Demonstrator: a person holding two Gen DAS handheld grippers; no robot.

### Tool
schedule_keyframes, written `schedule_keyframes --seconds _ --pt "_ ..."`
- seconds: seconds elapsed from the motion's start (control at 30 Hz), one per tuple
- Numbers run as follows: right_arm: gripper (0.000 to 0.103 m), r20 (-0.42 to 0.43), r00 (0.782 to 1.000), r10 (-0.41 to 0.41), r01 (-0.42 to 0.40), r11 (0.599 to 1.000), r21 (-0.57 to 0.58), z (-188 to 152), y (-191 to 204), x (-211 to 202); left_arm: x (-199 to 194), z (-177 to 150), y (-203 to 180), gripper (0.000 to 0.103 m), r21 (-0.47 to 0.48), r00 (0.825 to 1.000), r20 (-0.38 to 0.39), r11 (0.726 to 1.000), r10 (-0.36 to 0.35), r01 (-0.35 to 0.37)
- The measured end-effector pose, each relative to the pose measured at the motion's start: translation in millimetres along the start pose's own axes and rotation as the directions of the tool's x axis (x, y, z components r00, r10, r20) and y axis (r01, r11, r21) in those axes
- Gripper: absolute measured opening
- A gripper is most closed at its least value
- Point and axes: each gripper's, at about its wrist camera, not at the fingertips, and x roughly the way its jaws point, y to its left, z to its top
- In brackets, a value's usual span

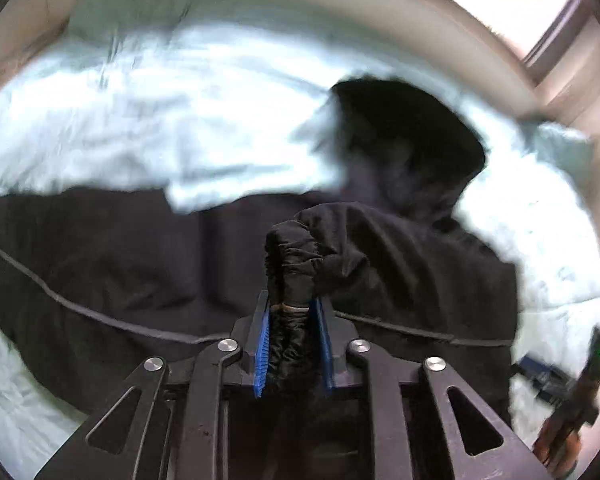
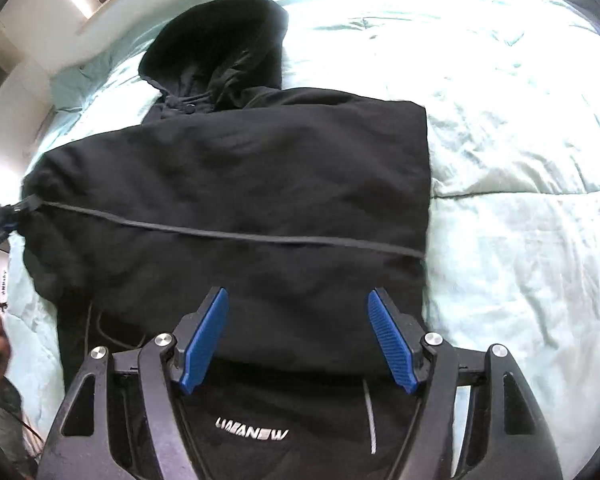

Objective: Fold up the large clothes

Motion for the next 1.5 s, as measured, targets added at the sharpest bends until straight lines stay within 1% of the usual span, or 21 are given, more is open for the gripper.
schedule_keyframes --seconds 0.07,0.1,0.13,0.2,0.3,0.37,0.43,0.47,0.5,0.53,0.57,0.63,0.67,0.73,0.8,0.87,0.97,1.03,1.23,1.37,1.5 --pt "0.075 -0.014 1.0 -0.027 0.026 0.999 -0.022 3 6 14 35 -13 11 0.028 0.029 0.989 -0.086 0.993 0.117 -0.115" --pt "0.075 -0.021 0.999 -0.039 0.038 0.999 -0.035 5 8 23 51 -22 17 0.031 0.061 0.975 -0.108 0.981 0.192 -0.187" --pt "0.075 -0.042 0.996 -0.075 0.072 0.996 -0.049 6 11 38 66 -32 19 0.035 0.079 0.969 -0.122 0.975 0.216 -0.208" --pt "0.075 -0.122 0.977 -0.177 0.17 0.983 -0.068 6 12 69 75 -42 23 0.04 0.066 0.971 -0.103 0.975 0.218 -0.212" --pt "0.079 -0.171 0.965 -0.2 0.193 0.979 -0.057 3 9 98 70 -42 21 0.044 0.039 0.969 -0.098 0.974 0.225 -0.222" --pt "0.081 -0.174 0.963 -0.205 0.197 0.979 -0.059 6 10 95 42 -39 19 0.044 0.014 0.968 -0.012 0.968 0.252 -0.252" --pt "0.081 -0.164 0.964 -0.207 0.199 0.978 -0.065 9 12 83 14 -38 12 0.046 0.032 0.962 0.066 0.963 0.264 -0.266" --pt "0.081 -0.142 0.969 -0.202 0.194 0.979 -0.07 11 15 72 -1 -37 5 0.052 0.054 0.969 0.096 0.971 0.226 -0.232" --pt "0.081 -0.116 0.975 -0.19 0.183 0.98 -0.073 12 19 62 -7 -37 1 0.056 0.071 0.977 0.099 0.978 0.189 -0.196" --pt "0.081 -0.067 0.985 -0.161 0.155 0.984 -0.085 14 27 48 -11 -36 -9 0.062 0.101 0.988 0.092 0.986 0.121 -0.13" --pt "0.081 -0.033 0.99 -0.139 0.135 0.986 -0.101 16 35 39 -10 -35 -17 0.063 0.121 0.994 0.082 0.989 0.07 -0.08" --pt "0.081 0.021 0.995 -0.099 0.101 0.984 -0.144 19 53 30 4 -37 -36 0.064 0.146 0.999 0.044 0.989 -0.02 0.013" --pt "0.081 0.038 0.997 -0.062 0.068 0.983 -0.168 19 63 29 16 -37 -42 0.064 0.136 0.999 0.013 0.99 -0.042 0.04" --pt "0.081 0.014 1.0 0.009 -0.006 0.982 -0.191 16 77 41 51 -39 -51 0.064 0.107 0.995 -0.067 0.991 -0.079 0.086" --pt "0.081 -0.054 0.998 -0.018 0.008 0.984 -0.18 12 81 70 93 -50 -50 0.064 0.061 0.987 -0.149 0.995 -0.066 0.075" --pt "0.082 -0.156 0.986 -0.066 0.042 0.988 -0.15 2 80 100 122 -61 -50 0.064 0.04 0.986 -0.165 0.999 -0.024 0.031" --pt "0.086 -0.134 0.987 -0.087 0.063 0.984 -0.168 -3 82 109 129 -62 -65 0.067 0.079 0.986 -0.16 0.996 0.048 -0.036" --pt "0.087 -0.132 0.986 -0.101 0.076 0.98 -0.181 -2 85 109 129 -61 -68 0.067 0.073 0.985 -0.165 0.996 0.053 -0.041" --pt "0.088 -0.133 0.988 -0.084 0.063 0.986 -0.155 -5 84 93 88 -71 -60 0.067 0.032 0.991 -0.135 0.999 -0.023 0.028" --pt "0.088 -0.13 0.989 -0.073 0.053 0.987 -0.149 -25 84 69 45 -91 -39 0.068 -0.008 0.995 -0.094 1.0 -0.03 0.03" --pt "0.088 -0.111 0.988 -0.108 0.086 0.978 -0.192 -52 86 49 15 -94 -6 0.068 -0.079 0.998 -0.056 0.997 -0.023 0.019"
